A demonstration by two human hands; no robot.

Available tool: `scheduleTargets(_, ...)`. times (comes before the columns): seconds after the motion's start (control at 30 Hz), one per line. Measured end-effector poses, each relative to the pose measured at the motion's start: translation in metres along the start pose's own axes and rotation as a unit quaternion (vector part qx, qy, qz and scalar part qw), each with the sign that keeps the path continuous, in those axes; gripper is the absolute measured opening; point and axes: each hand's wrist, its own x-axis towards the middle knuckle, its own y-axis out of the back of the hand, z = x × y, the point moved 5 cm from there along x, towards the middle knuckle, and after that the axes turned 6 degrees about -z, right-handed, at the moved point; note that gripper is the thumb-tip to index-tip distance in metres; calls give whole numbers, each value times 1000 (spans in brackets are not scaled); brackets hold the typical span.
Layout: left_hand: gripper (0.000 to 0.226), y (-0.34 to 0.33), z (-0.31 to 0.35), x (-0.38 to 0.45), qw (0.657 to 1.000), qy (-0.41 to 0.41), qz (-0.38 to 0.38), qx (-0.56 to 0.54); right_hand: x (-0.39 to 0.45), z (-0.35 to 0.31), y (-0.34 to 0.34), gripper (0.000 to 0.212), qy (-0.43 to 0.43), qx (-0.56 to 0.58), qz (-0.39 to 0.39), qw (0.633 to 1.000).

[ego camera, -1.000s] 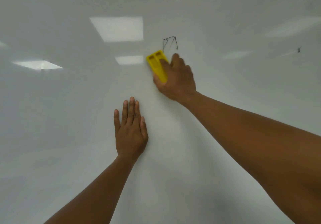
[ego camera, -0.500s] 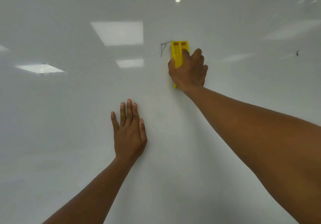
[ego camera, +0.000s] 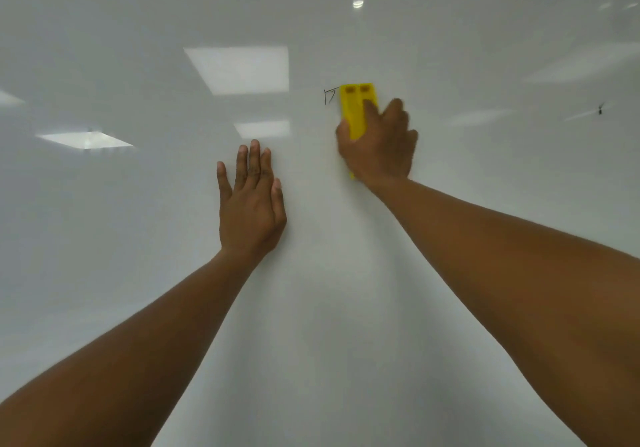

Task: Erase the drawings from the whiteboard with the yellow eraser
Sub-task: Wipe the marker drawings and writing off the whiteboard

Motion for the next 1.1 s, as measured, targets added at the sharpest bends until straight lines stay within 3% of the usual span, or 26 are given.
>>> scheduleTargets(0.1,57,0,-3,-1,1000,-21,10,6,13,20,8,51,-136,65,19,988)
scheduleTargets(0.2,57,-3,-3,-2,999,-21,29,6,19,11,7,50,-162,103,6,981)
scheduleTargets(0.27,57,-4,-4,-2,999,-22,36,9,18,-7,4,53,-101,90,-20,991)
scheduleTargets(0.33,57,-4,-5,-1,999,-25,40,11,13,-30,0,55,24,47,-48,997)
scheduleTargets(0.43,57,-5,-5,-2,999,-28,42,17,0,-59,-6,57,209,-7,-70,975)
scheduleTargets(0.5,56,-5,-5,-2,999,-28,43,19,-5,-66,-6,54,269,-23,-72,960)
scheduleTargets(0.6,56,-5,-5,-2,999,-26,43,19,-2,-59,-4,53,293,-45,-71,953)
scheduleTargets(0.7,57,-5,-5,-3,999,-25,42,20,9,-38,-2,56,213,-49,-53,974)
scheduleTargets(0.8,57,-6,-4,-3,999,-21,37,18,20,-5,3,56,20,3,-31,999)
scheduleTargets(0.9,57,-6,-4,-4,999,-18,36,21,23,16,9,52,-116,56,3,992)
scheduleTargets(1.0,57,-6,-4,-4,999,-16,36,18,25,14,7,50,-154,91,17,984)
scheduleTargets(1.1,58,-6,-4,-4,999,-15,35,23,19,2,0,53,-120,96,17,988)
